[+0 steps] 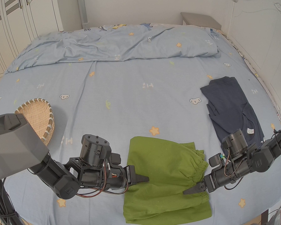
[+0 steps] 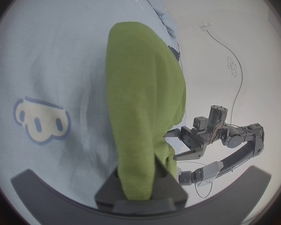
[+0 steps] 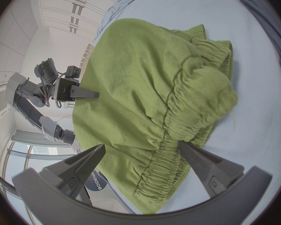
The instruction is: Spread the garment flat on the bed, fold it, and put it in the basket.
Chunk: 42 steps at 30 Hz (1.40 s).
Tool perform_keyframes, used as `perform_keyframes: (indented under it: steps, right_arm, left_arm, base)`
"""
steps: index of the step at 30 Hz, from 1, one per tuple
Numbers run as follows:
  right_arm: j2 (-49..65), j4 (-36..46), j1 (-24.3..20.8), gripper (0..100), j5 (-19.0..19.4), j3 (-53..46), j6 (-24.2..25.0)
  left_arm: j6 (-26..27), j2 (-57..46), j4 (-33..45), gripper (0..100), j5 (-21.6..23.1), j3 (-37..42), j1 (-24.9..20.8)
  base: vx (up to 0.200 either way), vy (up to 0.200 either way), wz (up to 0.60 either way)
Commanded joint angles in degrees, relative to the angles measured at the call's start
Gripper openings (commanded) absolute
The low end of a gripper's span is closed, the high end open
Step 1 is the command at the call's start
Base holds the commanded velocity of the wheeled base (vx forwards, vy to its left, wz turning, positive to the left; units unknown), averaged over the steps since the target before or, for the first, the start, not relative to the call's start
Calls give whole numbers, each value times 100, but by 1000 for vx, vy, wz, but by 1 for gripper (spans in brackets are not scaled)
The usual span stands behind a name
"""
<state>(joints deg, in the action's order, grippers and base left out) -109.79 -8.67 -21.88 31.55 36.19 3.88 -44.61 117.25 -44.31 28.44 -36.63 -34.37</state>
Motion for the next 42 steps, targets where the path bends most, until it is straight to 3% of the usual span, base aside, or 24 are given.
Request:
perform_keyframes:
  steps: [1,4,9,16,19,24,30,42]
  right_arm:
    - [124,23,0,100,194,-16,8]
    - [335,41,17,100,308,-16,52]
    - [994,304,316,100,326,221,236]
    - [1856,2141,870,100,352,1891,482]
    - [1865,2915,843,100,343,2638,447]
    - [1988,2950,756,100,361,2735,474]
    - [2146,2976,668,100,352,2700,482]
    - [2629,3011,597,100,352,2674,553]
  left_arm:
    - [-4,61,-7,0,100,-11,0]
    - [-4,44,19,0,197,16,0]
    - [-13,-431,353,0,847,33,97]
    - [128,-1248,1663,0,997,-714,835]
    - [664,-1512,2779,0,997,-1206,1081]
    - [1551,-1688,4308,0,997,-1900,1529]
    - [1964,-1688,5389,0,935,-2515,1863]
    - [2184,-1890,5908,0,505,-2603,1740]
  base:
    - [0,0,0]
    - [0,0,0]
    - [0,0,0]
    - [0,0,0]
    - [0,0,0]
    - [0,0,0]
    - [0,133,0]
    - [0,200,0]
